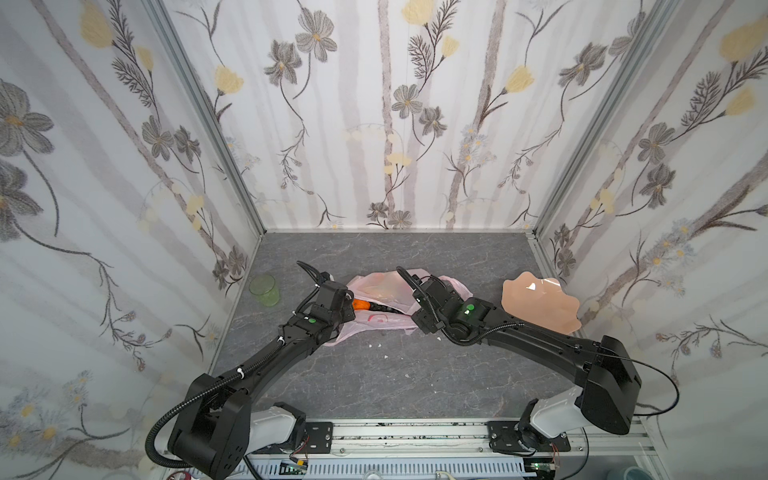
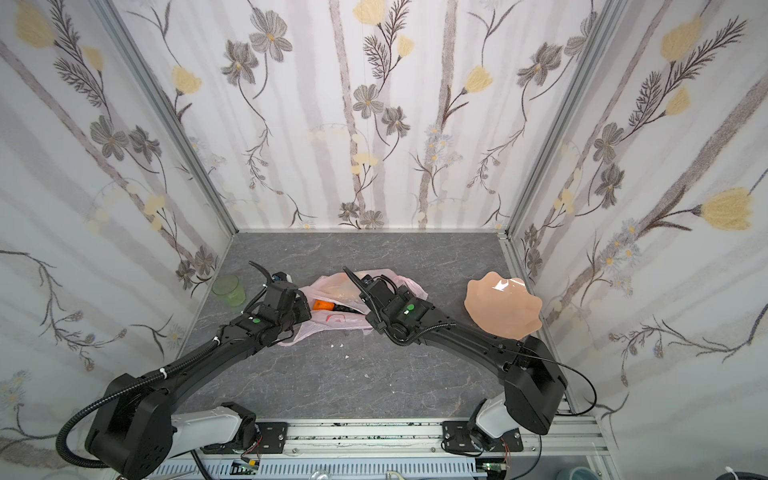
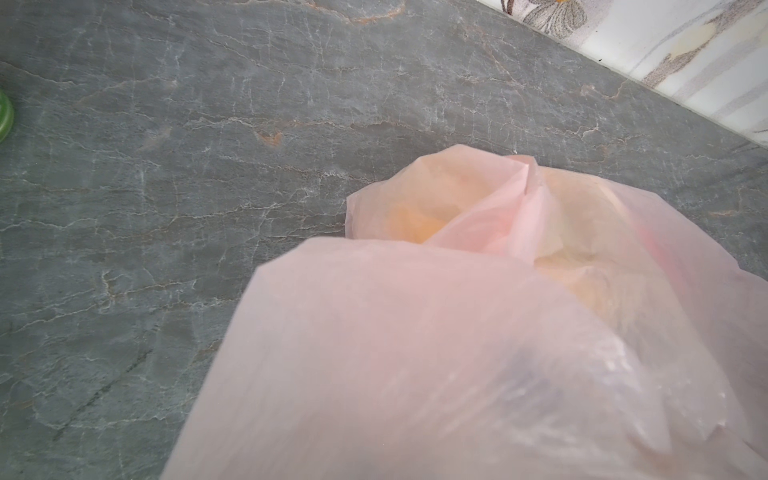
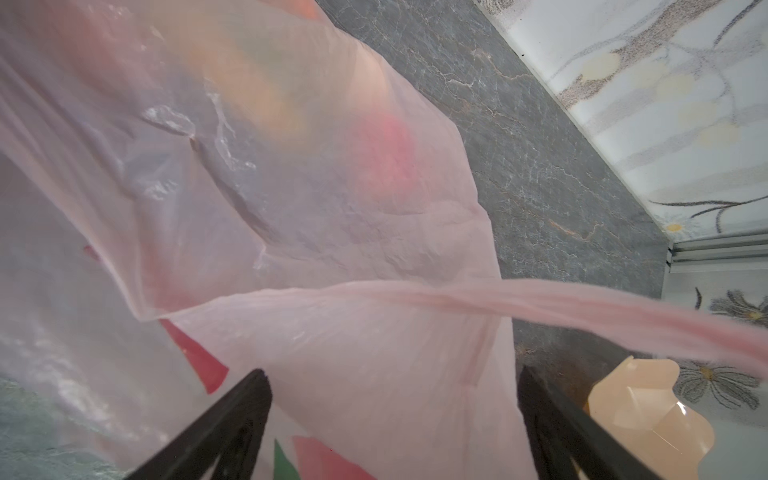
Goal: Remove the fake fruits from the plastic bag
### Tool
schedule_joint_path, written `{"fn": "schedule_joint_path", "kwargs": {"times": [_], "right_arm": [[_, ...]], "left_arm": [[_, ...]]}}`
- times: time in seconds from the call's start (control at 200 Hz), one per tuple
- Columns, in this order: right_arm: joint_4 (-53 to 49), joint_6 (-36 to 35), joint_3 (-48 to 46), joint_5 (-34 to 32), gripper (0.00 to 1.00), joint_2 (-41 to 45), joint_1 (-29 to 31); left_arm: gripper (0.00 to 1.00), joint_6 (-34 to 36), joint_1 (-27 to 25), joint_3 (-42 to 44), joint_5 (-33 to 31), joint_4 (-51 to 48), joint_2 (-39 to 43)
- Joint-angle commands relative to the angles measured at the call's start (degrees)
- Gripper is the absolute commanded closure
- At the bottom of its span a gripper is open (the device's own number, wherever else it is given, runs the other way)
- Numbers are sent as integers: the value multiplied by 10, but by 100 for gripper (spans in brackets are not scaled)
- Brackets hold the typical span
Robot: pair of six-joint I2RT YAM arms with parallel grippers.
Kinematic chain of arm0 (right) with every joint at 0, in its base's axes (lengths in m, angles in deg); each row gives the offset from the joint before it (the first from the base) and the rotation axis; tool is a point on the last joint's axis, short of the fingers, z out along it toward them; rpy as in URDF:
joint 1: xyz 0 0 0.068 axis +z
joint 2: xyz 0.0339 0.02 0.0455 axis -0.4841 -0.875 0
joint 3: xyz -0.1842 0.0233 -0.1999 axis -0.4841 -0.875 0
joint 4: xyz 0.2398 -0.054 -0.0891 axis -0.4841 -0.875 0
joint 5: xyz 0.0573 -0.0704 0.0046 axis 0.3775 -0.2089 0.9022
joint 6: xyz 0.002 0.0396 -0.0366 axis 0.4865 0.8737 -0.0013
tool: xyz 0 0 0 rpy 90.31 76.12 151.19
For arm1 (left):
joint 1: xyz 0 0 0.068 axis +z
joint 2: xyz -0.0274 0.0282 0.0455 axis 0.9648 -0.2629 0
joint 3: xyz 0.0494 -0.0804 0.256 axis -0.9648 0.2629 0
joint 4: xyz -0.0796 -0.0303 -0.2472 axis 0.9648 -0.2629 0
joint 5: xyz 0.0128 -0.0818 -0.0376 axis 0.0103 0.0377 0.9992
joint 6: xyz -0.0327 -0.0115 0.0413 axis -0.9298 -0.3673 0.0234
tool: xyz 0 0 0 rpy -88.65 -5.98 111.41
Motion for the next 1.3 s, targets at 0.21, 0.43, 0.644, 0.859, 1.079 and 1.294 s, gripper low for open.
{"fn": "schedule_joint_path", "kwargs": {"times": [0.21,0.43,0.644,0.859,1.079,1.294], "right_arm": [[-16,-28,10,-70,6,-23,-1],[-36,-24,27,-80,8,-43,-2],[-93,-32,36,-28,8,-8,15],[-111,-26,19,-29,13,-26,16],[-78,-25,26,-87,15,-52,11],[-14,-20,41,-120,33,-82,6]], "left_arm": [[95,-3,3,3,-2,13,5],[95,-1,2,6,-2,13,9],[94,-2,2,7,-3,13,7],[94,-3,2,6,-3,14,7],[94,-3,3,9,0,13,11],[94,-4,2,15,0,15,15]]}}
